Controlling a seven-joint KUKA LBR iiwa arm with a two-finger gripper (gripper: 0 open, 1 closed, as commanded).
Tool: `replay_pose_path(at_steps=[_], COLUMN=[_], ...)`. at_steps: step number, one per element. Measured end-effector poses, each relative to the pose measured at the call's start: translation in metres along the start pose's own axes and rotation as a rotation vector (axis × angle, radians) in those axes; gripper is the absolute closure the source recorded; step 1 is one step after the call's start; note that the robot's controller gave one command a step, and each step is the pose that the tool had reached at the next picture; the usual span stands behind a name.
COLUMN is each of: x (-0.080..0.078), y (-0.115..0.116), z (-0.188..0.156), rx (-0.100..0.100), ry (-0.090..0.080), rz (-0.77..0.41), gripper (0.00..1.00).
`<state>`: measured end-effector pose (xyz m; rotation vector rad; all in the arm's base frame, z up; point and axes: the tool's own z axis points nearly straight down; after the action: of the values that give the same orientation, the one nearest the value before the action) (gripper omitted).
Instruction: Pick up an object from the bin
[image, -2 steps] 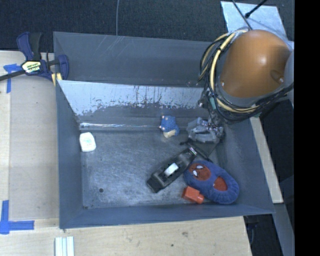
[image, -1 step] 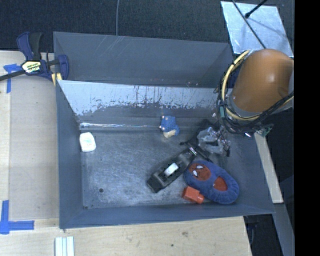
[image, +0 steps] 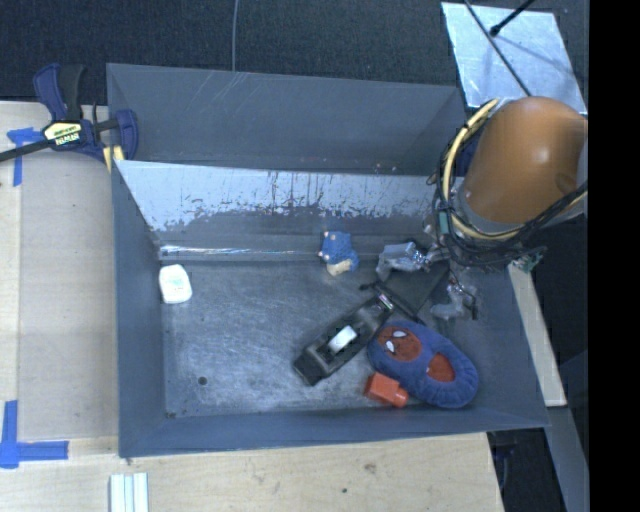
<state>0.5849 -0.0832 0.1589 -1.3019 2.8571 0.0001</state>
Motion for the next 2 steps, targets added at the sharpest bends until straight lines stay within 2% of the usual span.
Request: replay_pose_path(at_steps=[1,2], x=[-0.0132,-0.0155], y=[-0.0232,-0.0251], z=[0.0930,0.0862], rx=[-0.004,0.003], ry=[0.002,-0.005], rz=[-0.001,-0.001], gripper=[0.00,1.00])
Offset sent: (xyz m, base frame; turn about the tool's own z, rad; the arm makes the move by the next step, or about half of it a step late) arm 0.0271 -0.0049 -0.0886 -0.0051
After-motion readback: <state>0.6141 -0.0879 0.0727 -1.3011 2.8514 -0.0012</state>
